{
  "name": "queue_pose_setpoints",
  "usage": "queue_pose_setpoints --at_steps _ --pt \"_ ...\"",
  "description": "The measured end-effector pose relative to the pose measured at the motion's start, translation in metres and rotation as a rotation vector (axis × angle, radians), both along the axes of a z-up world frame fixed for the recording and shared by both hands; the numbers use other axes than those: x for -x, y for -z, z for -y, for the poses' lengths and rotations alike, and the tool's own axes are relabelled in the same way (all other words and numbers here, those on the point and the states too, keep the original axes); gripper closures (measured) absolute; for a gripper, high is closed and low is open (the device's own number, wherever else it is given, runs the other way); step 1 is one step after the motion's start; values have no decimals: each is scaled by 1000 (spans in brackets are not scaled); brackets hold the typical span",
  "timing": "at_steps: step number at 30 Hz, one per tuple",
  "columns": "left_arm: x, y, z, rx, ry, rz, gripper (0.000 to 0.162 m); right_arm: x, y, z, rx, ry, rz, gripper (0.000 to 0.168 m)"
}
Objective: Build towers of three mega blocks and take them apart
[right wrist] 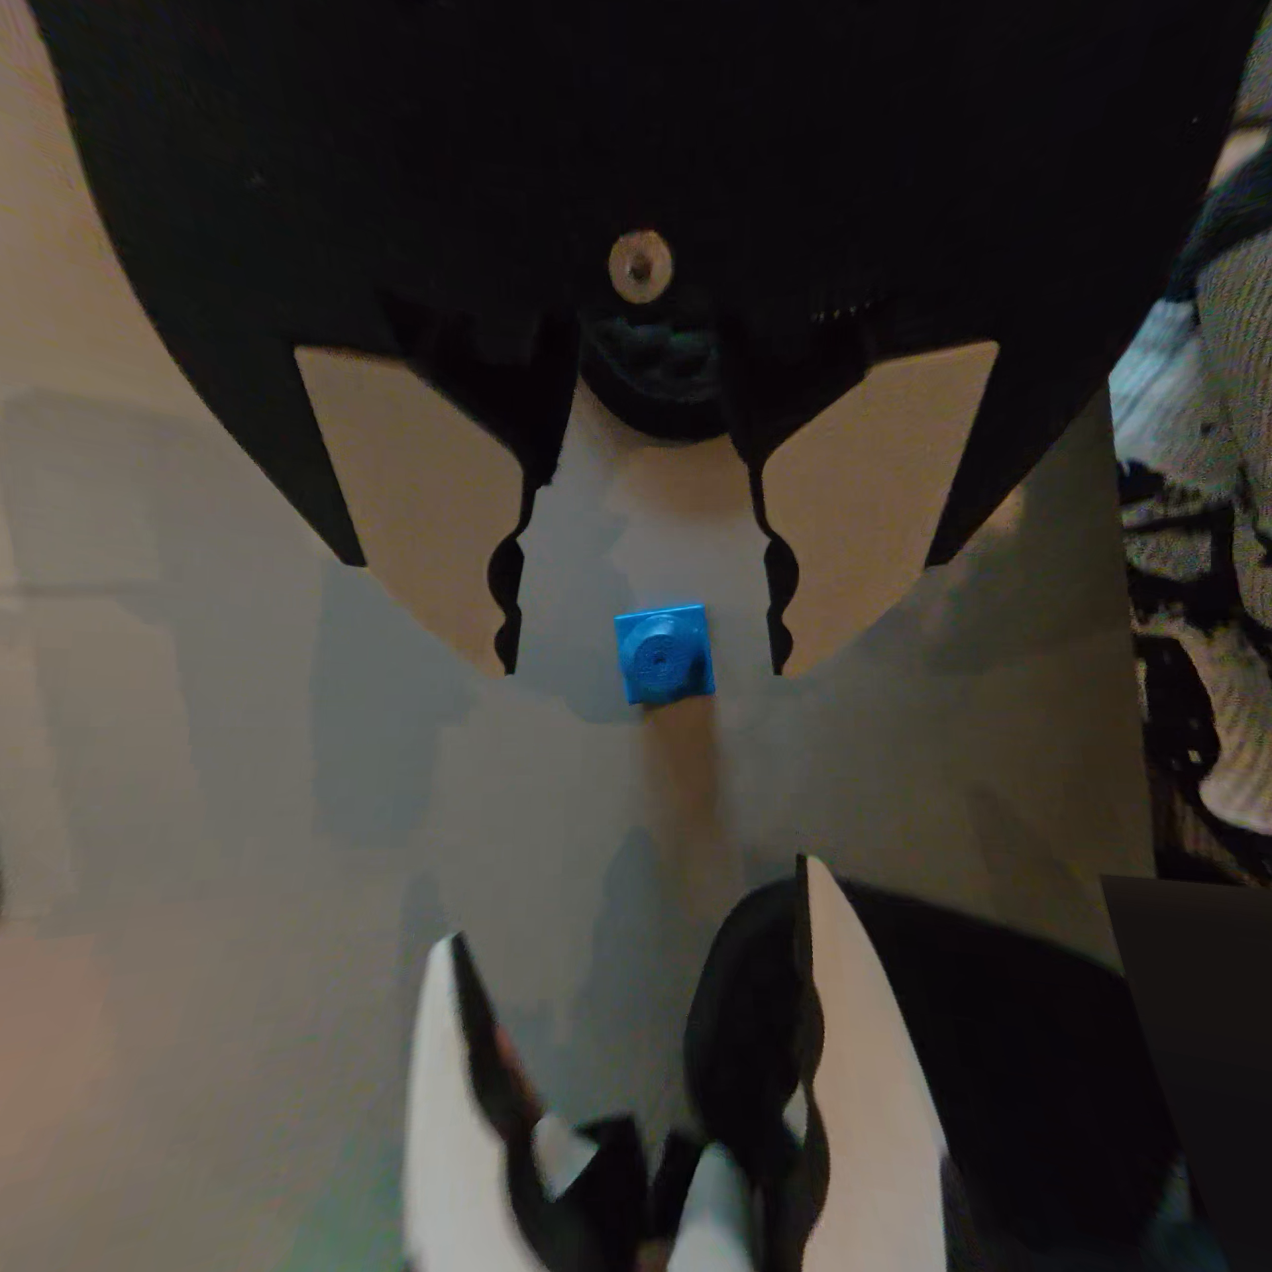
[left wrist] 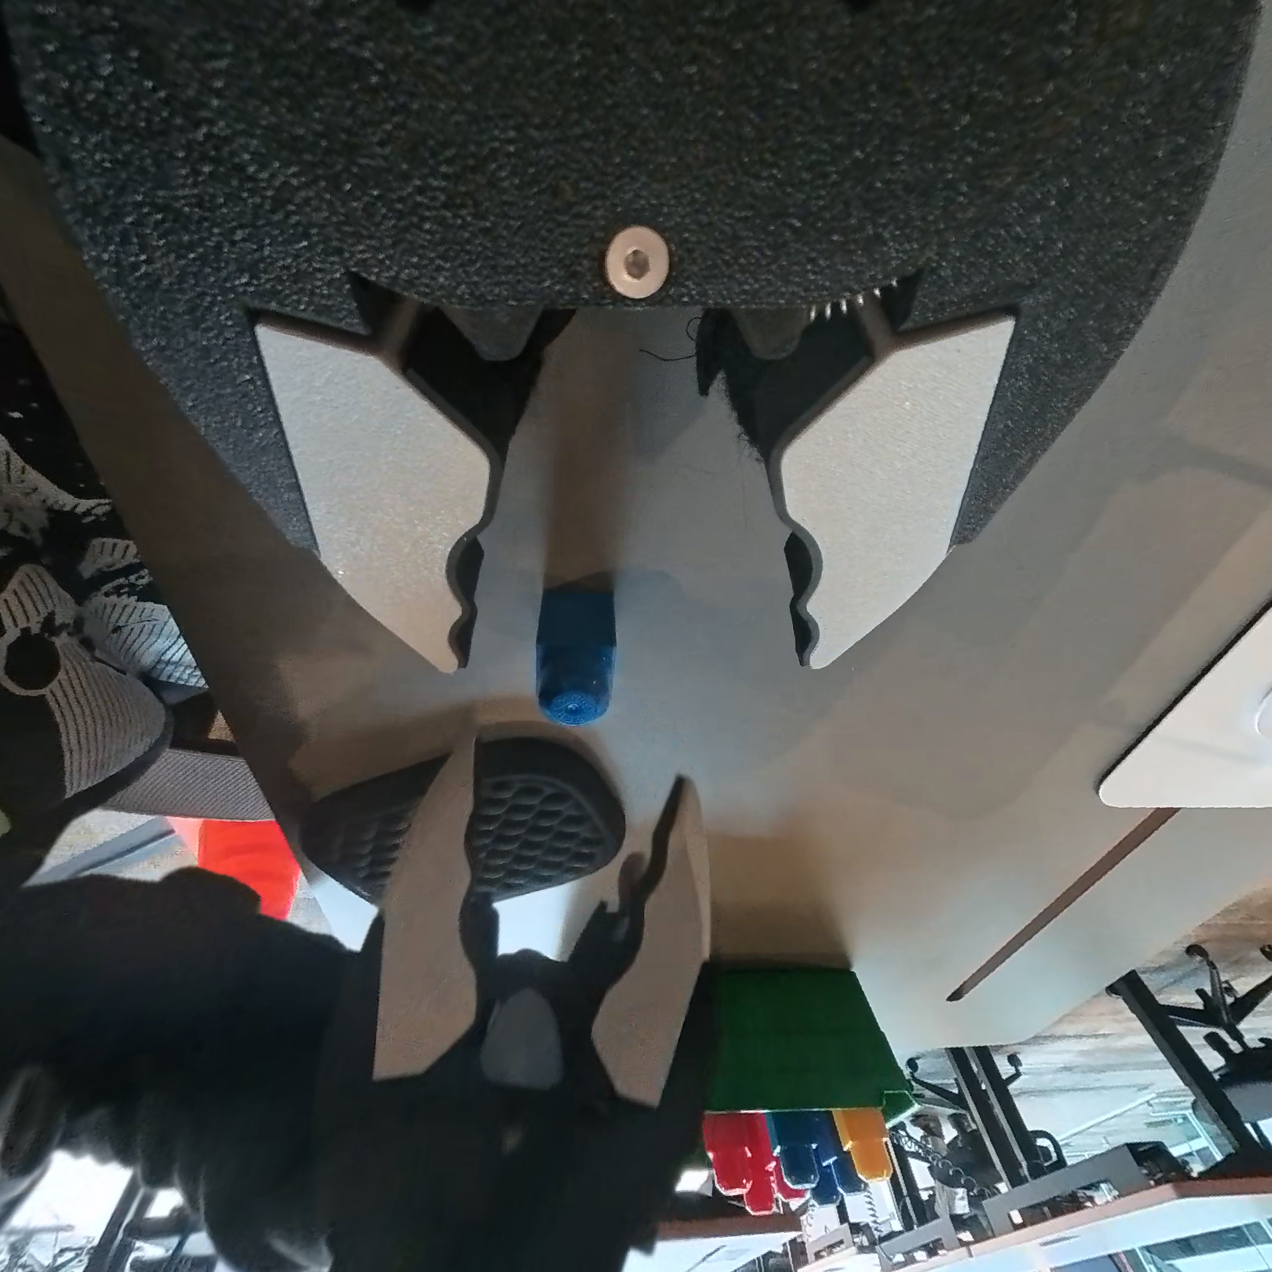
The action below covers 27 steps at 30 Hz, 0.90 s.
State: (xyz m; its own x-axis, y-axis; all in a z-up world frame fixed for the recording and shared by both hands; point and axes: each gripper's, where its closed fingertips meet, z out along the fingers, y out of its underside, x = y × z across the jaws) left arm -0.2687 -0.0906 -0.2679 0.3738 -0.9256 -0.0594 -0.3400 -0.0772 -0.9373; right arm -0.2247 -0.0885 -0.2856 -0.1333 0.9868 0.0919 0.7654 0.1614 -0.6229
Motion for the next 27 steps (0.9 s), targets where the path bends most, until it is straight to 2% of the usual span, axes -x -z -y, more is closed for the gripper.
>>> queue_pose_setpoints --at_steps 4,11,17,21,27 --pt "-1 -1 0 -1 0 2 75 -16 -22 -10 29 152 -290 93" --pt "-1 -3 0 -10 -4 6 75 -51 -27 -16 -67 276 -576 82" --pt "-3 -6 0 -19 -2 10 76 -67 -16 -15 -44 319 -703 76" --pt "-4 -14 4 -45 4 11 76 -75 -29 -17 -56 331 -804 79" --pt "0 -30 9 -78 -7 22 76 -78 -27 -20 -45 358 -821 82"
